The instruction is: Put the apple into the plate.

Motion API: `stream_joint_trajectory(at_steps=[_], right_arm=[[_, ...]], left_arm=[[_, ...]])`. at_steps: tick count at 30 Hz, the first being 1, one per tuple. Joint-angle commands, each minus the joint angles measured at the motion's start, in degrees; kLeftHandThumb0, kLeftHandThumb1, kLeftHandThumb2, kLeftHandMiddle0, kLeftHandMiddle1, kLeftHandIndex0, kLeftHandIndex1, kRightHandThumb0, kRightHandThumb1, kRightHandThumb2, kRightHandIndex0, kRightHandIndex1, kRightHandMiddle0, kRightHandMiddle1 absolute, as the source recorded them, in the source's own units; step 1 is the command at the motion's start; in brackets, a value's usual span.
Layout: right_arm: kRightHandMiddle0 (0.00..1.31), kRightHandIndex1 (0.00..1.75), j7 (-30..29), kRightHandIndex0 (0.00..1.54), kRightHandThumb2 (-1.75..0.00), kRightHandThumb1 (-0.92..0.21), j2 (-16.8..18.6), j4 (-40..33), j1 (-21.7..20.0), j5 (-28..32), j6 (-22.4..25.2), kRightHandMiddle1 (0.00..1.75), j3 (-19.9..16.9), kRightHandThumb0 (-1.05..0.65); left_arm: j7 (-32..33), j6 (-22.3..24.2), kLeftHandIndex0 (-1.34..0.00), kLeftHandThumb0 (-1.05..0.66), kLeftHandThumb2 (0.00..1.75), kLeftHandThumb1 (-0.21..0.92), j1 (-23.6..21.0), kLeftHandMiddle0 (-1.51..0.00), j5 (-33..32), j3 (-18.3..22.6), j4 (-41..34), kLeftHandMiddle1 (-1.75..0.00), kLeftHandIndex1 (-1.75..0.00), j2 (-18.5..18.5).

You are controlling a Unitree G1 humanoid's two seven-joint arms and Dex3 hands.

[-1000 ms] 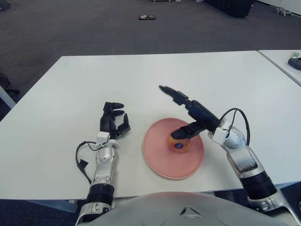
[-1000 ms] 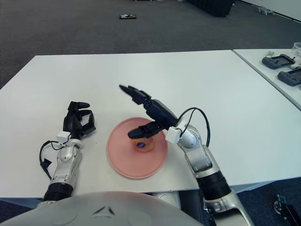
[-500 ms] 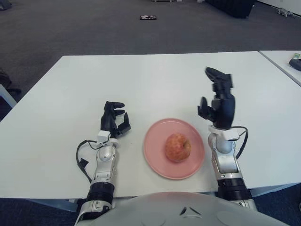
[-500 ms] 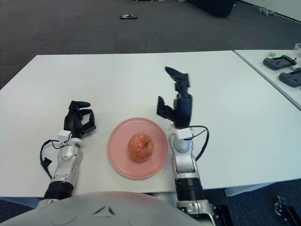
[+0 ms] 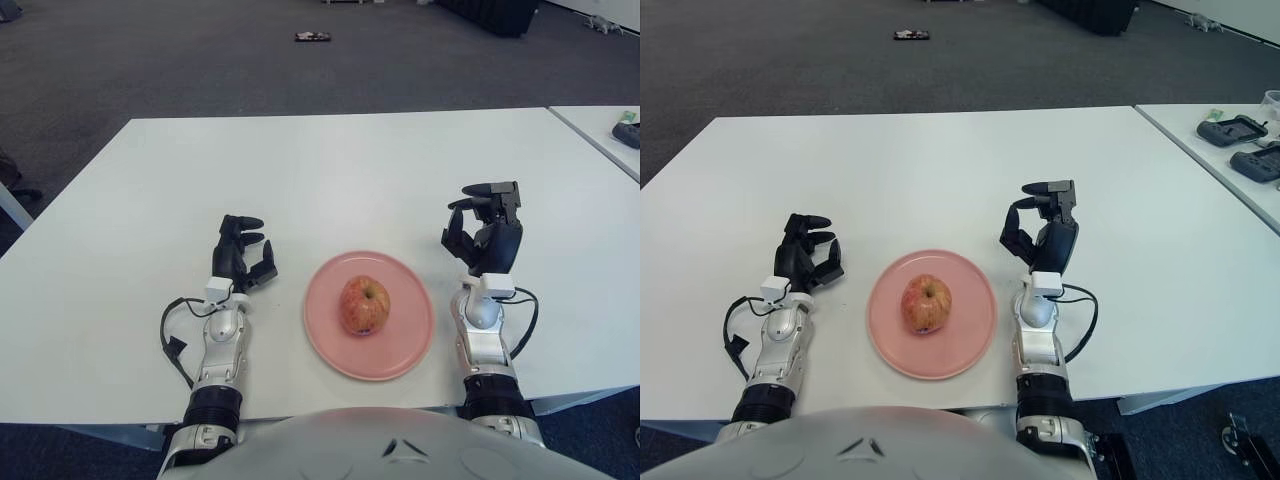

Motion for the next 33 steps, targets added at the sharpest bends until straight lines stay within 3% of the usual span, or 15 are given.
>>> stream_joint_trajectory(at_steps=[1,13,19,33], right_arm=[[0.36,1.75,0.3,0.83,-0.89,-0.65,-1.4,1.0,-0.3,-0.7,0.0,1.75,-0.2,-0.39],[0.35,1.75,3.2,0.92,-0.88,-0.66,-3.7,1.7,2.1,-1.2,6.3,1.75,1.0,-0.39],[0.36,1.75,6.5,0.94,-0.9,-0.65,-6.4,2.4,2.9,-1.3,9.7,1.75,1.8,-0.39],[0.36,1.75,14.8,0.9,-0.9,-0.65,-10.4,5.1,3.8,1.5,13.3,1.75,3.4,-0.39]], left_arm=[[-0.1,1.1,-0.4,-0.01,1.26,0.36,2.2,-0.57,-0.1,0.0,2.5,-1.75,-1.68,-0.4],[-0.5,1.7,-0.38,-0.01,1.25,0.38,2.3,-0.55,-0.7,0.2,2.1,-1.75,-1.7,-0.4],[-0.4,1.6,-0.37,-0.01,1.22,0.4,2.2,-0.53,-0.9,0.6,2.3,-1.75,-1.7,-0.6],[-0.6,1.2,-0.39,-0.01,1.23,0.39,2.4,-0.54,-1.0,0.8,2.0,-1.75,-1.68,-1.0]])
